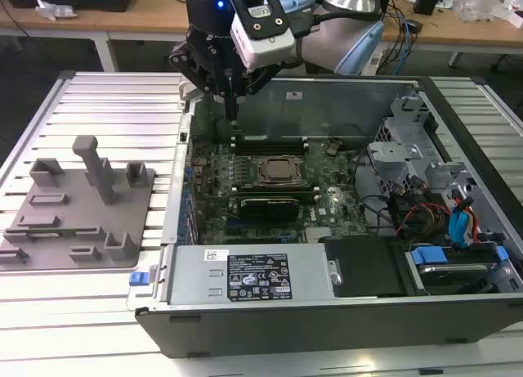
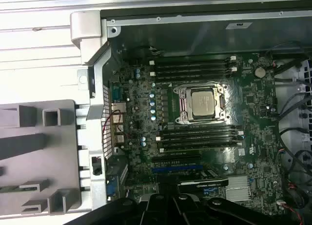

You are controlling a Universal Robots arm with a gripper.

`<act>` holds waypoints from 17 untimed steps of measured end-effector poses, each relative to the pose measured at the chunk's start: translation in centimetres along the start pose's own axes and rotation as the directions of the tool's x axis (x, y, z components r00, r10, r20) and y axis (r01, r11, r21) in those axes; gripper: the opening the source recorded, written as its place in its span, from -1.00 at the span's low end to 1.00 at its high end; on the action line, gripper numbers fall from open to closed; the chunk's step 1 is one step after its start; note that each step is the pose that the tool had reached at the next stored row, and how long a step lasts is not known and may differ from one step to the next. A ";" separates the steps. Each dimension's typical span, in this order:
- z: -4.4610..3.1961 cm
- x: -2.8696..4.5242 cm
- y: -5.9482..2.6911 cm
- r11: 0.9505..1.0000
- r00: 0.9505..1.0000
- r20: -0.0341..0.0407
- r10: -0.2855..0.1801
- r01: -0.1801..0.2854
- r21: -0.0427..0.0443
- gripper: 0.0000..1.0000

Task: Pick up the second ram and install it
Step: 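Reach for the second ram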

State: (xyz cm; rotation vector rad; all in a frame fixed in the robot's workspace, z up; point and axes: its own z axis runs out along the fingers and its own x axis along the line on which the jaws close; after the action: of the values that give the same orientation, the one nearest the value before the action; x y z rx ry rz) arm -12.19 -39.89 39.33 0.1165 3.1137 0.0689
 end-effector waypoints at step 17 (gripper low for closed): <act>-0.03 1.16 -0.09 1.000 1.000 0.000 0.000 0.000 0.000 -0.84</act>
State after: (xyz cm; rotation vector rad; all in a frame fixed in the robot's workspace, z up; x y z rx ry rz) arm -13.35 -39.89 39.33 0.1165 3.1137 0.0688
